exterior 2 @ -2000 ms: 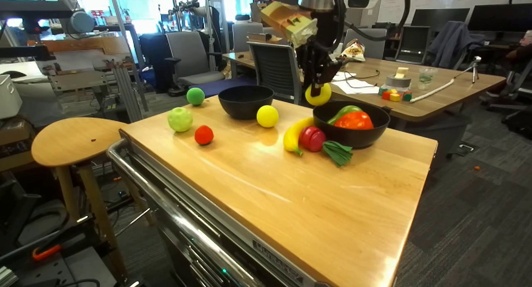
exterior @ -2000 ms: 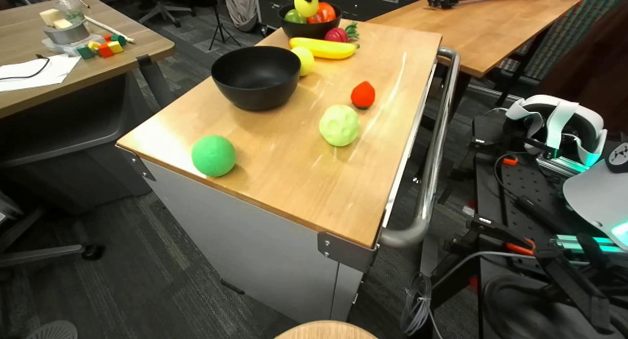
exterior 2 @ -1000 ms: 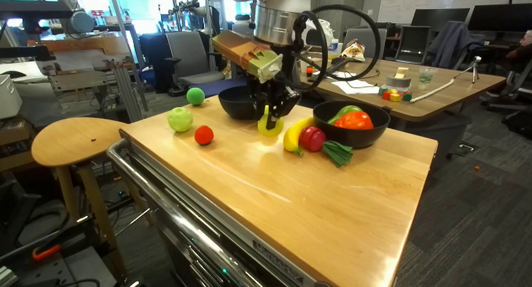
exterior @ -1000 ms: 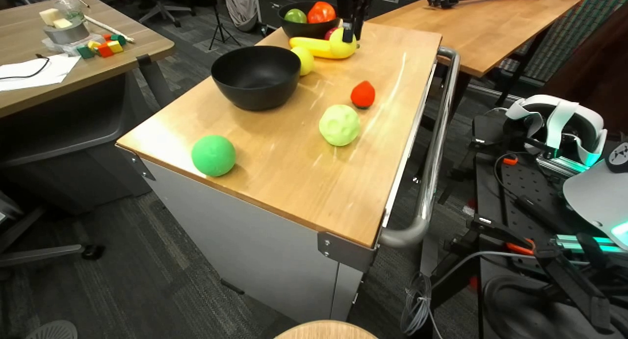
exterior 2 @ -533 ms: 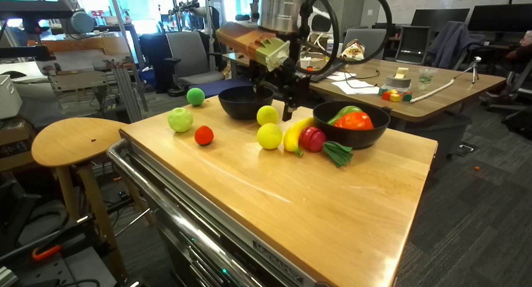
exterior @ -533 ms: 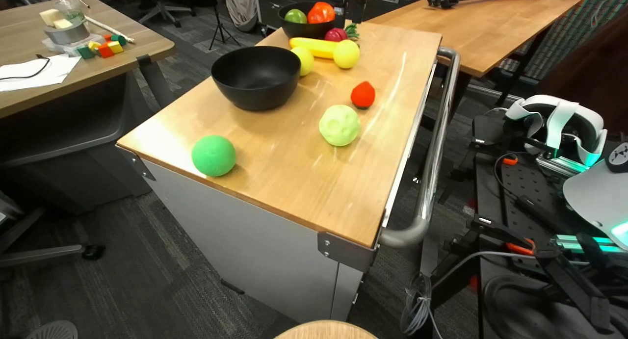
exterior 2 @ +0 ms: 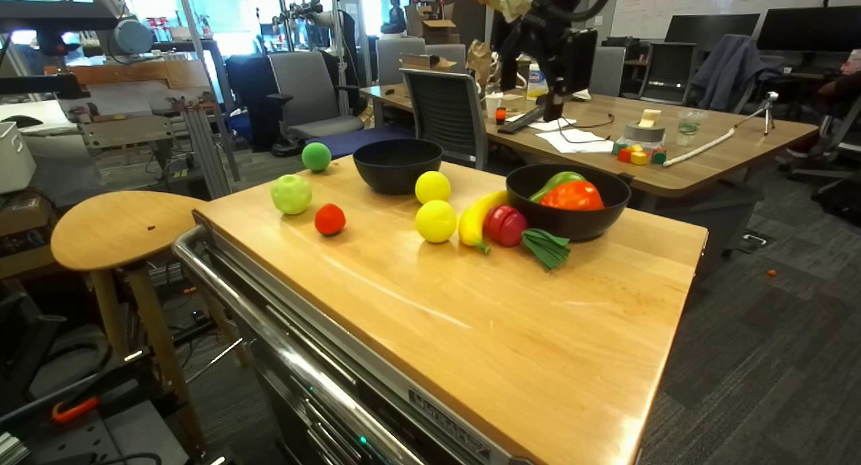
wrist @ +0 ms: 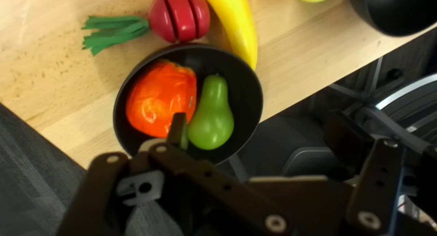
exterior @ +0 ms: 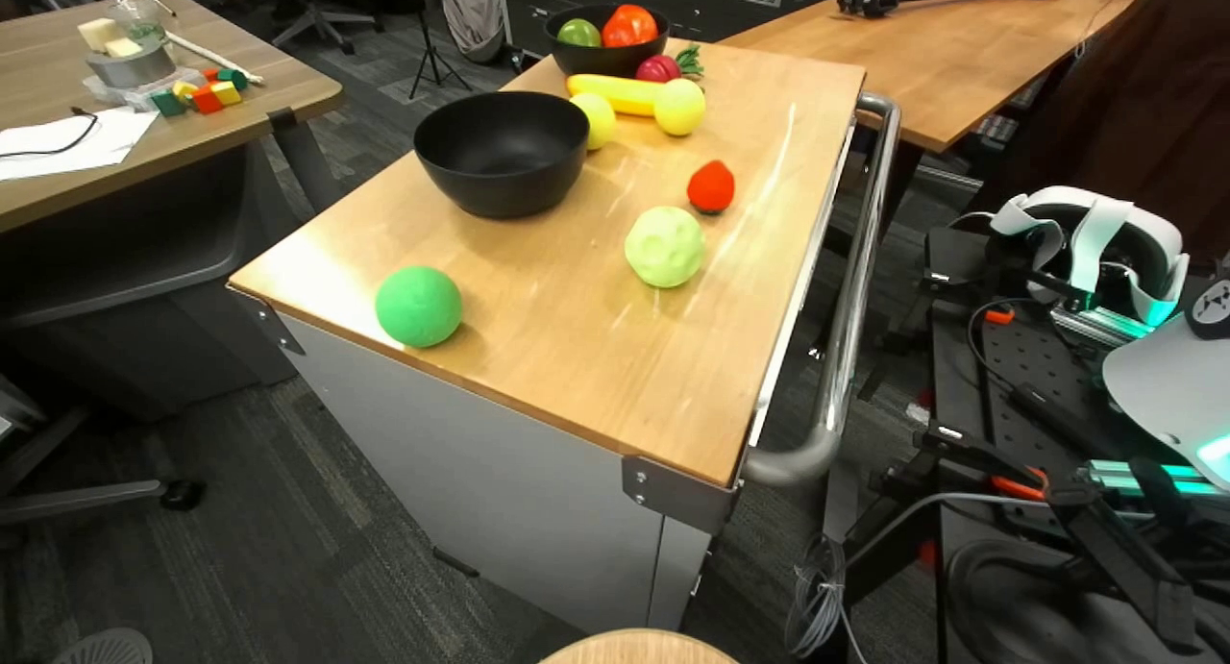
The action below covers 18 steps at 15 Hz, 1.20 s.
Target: Remove all the plastic vegetables and fruits from the two bowls
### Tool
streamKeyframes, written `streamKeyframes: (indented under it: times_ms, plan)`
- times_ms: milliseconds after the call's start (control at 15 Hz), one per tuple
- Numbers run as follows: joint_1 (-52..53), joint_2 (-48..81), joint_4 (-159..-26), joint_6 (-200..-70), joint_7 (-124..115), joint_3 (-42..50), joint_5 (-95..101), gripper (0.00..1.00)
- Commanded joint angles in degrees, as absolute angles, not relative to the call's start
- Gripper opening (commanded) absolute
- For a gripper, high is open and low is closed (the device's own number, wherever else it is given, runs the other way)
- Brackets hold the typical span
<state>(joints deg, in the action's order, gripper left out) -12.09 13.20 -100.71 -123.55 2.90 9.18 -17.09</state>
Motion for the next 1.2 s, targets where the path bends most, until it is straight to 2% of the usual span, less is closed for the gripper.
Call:
streamKeyframes:
  times_ms: [0, 1133]
  plan:
    - [-12.8, 14.7, -98.8, -123.3, 2.2, 9.0, -16.9, 1.00]
    - [-12.0, 28.8, -92.0, -128.5, -4.4, 10.5, -3.1, 1.00]
